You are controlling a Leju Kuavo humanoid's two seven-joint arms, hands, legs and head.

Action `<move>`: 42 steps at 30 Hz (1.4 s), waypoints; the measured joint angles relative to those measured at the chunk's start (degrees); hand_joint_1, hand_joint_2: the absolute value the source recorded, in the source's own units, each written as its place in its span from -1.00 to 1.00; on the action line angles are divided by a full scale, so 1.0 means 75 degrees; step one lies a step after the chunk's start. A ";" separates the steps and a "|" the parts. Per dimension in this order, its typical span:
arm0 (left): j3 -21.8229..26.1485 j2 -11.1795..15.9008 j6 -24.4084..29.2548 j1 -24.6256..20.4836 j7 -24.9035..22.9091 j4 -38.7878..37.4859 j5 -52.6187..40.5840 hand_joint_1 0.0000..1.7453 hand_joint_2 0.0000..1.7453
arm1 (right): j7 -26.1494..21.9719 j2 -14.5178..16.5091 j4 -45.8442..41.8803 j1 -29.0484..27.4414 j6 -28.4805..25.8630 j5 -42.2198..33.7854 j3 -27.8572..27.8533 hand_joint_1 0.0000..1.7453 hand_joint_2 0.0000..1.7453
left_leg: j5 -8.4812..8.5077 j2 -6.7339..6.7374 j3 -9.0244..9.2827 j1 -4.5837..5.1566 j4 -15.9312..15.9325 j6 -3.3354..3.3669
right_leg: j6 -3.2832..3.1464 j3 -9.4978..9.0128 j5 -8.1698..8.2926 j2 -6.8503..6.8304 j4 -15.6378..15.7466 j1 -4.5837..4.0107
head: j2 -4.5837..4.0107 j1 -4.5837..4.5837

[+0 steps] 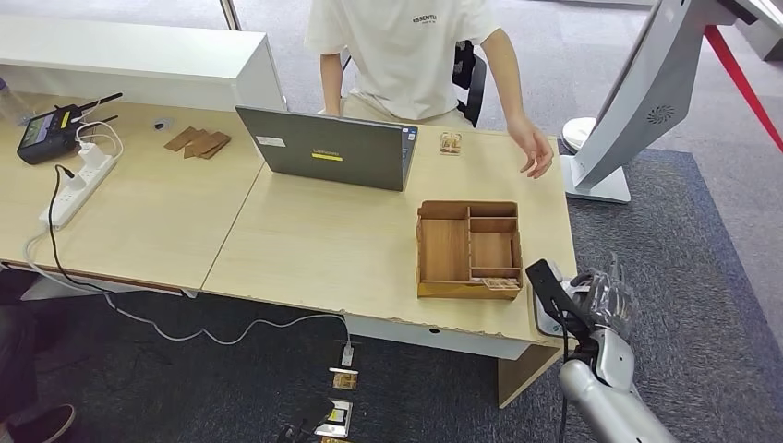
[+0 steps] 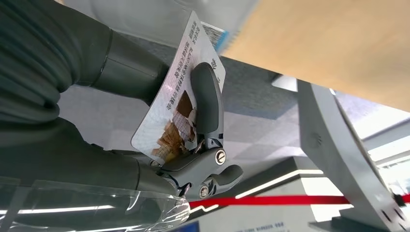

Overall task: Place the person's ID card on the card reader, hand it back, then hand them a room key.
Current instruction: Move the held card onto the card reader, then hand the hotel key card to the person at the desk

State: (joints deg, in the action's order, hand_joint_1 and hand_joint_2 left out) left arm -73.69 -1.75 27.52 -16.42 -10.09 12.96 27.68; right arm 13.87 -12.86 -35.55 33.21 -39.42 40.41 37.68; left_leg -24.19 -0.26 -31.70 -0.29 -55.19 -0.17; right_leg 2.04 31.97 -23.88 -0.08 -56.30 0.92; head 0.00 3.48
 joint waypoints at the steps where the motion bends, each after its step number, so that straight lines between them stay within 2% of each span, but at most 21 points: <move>1: 0.0001 0.0000 -0.0006 0.0000 -0.0006 0.0000 -0.0019 -1.00 1.00 | 0.0061 0.0001 -0.0144 0.0053 0.0020 0.0103 0.0010 1.00 1.00 | 0.0000 0.0000 0.0000 0.0000 0.0000 0.0000 | 0.0000 0.0000 0.0000 0.0000 0.0000 0.0000 | 0.0000 0.0000; 11: -0.0001 -0.0026 -0.0262 -0.0096 -0.0077 0.0001 -0.0319 -1.00 1.00 | 0.0238 -0.0044 -0.1780 0.0638 0.0453 0.0968 0.0129 1.00 1.00 | 0.0000 0.0001 -0.0003 0.0000 0.0000 0.0000 | 0.0000 0.0004 0.0000 0.0000 0.0000 0.0000 | 0.0000 0.0000; 17: -0.0020 -0.0077 -0.0390 -0.0201 -0.0137 0.0012 -0.0536 -1.00 1.00 | 0.0114 0.0188 -0.2066 0.1210 0.0924 0.1250 0.0283 1.00 1.00 | 0.0002 0.0001 -0.0005 0.0000 0.0000 -0.0003 | 0.0000 0.0006 0.0001 0.0000 -0.0004 0.0000 | 0.0000 0.0001; 23: -0.0103 -0.0128 -0.0611 -0.0341 -0.0225 0.0018 -0.0794 -1.00 1.00 | -0.0019 0.0672 -0.1694 0.1867 0.1329 0.1448 0.0572 1.00 1.00 | 0.0004 0.0000 -0.0008 -0.0001 0.0000 -0.0004 | 0.0000 0.0011 0.0001 0.0000 -0.0009 -0.0001 | 0.0000 0.0001; 32: -0.0289 -0.0168 -0.0898 -0.0527 -0.0263 0.0018 -0.1083 -1.00 1.00 | 0.0071 0.1370 -0.0477 0.2767 0.1864 0.1462 0.1014 1.00 1.00 | 0.0004 0.0000 -0.0017 -0.0001 -0.0001 -0.0005 | 0.0000 0.0020 0.0001 0.0000 -0.0007 -0.0001 | 0.0000 -0.0001; 40: -0.0372 -0.0195 -0.0953 -0.0596 -0.0248 0.0018 -0.1109 -1.00 1.00 | 0.0183 0.1668 0.0347 0.3074 0.1974 0.1341 0.1207 1.00 1.00 | 0.0004 -0.0006 -0.0025 -0.0001 -0.0002 -0.0004 | 0.0001 0.0025 0.0001 -0.0004 -0.0005 0.0000 | 0.0000 0.0000; 41: -0.0387 -0.0195 -0.0951 -0.0596 -0.0237 0.0018 -0.1109 -1.00 1.00 | 0.0189 0.1692 0.0436 0.3098 0.1974 0.1328 0.1229 0.96 1.00 | 0.0004 -0.0006 -0.0027 -0.0001 -0.0002 -0.0004 | 0.0001 0.0027 0.0000 -0.0004 -0.0006 0.0000 | 0.0000 -0.0001; 42: -0.0401 -0.0195 -0.0944 -0.0596 -0.0228 0.0017 -0.1108 -1.00 1.00 | 0.0193 0.1713 0.0511 0.3115 0.1974 0.1323 0.1245 0.56 1.00 | 0.0003 -0.0005 -0.0029 -0.0001 -0.0003 -0.0004 | 0.0001 0.0029 0.0000 -0.0004 -0.0006 0.0000 | 0.0000 -0.0001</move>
State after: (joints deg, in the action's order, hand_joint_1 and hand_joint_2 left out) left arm -76.70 -3.21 20.44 -20.89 -11.80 13.09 19.37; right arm 15.32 -0.01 -31.71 56.57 -24.61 50.33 47.02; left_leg -24.17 -0.30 -31.92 -0.30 -55.21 -0.20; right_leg 2.05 32.19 -23.88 -0.11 -56.35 0.92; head 0.00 3.47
